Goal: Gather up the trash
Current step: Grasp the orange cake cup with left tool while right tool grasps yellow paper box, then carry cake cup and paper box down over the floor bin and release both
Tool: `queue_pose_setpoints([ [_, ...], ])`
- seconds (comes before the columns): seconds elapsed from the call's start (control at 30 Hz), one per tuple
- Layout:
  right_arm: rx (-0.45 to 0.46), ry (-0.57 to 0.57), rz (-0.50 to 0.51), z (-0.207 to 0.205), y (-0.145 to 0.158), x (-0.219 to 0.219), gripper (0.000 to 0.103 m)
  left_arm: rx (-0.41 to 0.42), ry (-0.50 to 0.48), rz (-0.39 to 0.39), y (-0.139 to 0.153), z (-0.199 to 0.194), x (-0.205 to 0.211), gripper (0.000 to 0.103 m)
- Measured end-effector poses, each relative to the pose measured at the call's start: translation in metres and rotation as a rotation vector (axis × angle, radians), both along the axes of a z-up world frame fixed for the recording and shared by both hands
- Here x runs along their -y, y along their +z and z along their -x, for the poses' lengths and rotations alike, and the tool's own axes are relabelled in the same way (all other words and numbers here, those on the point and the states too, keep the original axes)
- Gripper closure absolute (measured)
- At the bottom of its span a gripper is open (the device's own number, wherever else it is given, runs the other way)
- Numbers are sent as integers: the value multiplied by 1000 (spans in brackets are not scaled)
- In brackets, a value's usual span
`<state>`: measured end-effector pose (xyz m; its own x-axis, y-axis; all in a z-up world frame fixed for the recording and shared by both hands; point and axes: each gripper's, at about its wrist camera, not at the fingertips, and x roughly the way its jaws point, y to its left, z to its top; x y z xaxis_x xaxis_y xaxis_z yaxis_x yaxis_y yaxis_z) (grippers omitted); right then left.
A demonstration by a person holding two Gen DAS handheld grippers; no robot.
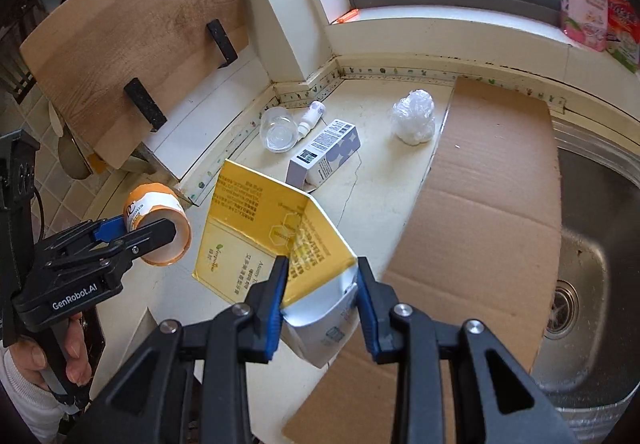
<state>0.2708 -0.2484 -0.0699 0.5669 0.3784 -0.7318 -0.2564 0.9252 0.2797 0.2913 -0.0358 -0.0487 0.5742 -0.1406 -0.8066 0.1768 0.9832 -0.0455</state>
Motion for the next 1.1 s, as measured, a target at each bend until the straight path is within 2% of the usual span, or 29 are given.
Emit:
queue_pose_setpoints([
  [0.27,62,-118,-5,101,16,0,71,75,-116,22,38,84,-5,52],
  [0.47,68,-164,9,177,9,-17,71,81,-169,64,42,146,-18,52],
  [0.73,-1,-216,46,248,-25,-40,71,-16,-216,66,1,203,-29,52],
  [1.1,-196,-285,75,271,-92,-11,71,-195,-219,28,-82,234,-15,52],
])
